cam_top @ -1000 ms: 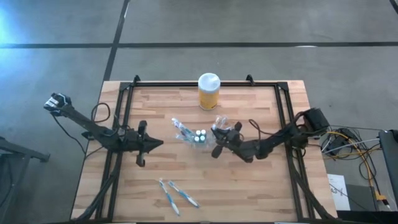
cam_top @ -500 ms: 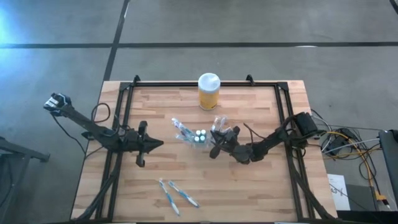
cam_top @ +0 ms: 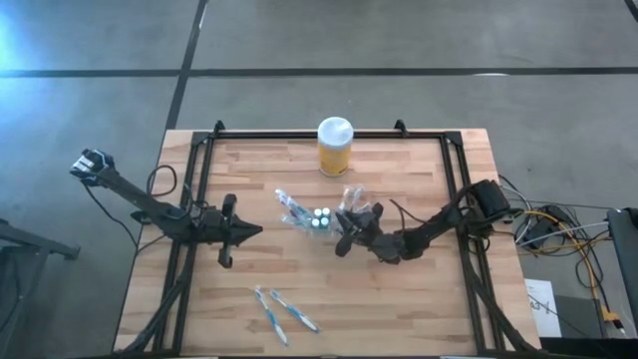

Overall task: Pick & Place toothbrushing station
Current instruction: Put the blue toothbrush into the transparent organizer

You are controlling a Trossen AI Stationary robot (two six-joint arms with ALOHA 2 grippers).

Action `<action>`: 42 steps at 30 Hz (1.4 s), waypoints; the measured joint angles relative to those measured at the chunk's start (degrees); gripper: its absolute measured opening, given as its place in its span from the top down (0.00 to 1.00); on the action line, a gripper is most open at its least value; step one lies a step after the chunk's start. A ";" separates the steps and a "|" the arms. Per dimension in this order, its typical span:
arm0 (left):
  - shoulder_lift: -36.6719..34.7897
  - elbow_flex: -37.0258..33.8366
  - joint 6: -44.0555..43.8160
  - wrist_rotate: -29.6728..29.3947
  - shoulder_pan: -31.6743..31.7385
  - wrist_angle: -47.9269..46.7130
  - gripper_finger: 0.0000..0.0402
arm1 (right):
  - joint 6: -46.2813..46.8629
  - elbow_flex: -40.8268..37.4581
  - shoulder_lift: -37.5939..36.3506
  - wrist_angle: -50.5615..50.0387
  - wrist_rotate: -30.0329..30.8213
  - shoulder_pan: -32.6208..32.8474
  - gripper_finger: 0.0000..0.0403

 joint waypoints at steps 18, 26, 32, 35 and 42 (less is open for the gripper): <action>-0.04 0.02 -0.99 1.11 -0.07 -1.31 0.98 | -19.63 0.93 -12.25 0.39 0.67 0.33 0.48; -0.70 0.03 1.33 10.41 -0.07 -2.93 0.97 | -17.59 5.86 -25.66 -18.31 2.23 4.05 0.52; -1.59 0.04 1.53 11.41 -0.07 -4.48 0.99 | -7.57 12.14 -22.61 -38.88 1.31 7.02 0.68; -2.97 0.04 1.05 11.41 -0.07 -6.32 0.98 | -8.02 14.88 -18.41 -39.03 0.15 8.64 0.80; -8.07 0.04 0.12 11.26 -0.07 -12.26 0.98 | -11.10 24.07 -10.01 -40.67 -16.20 10.86 0.97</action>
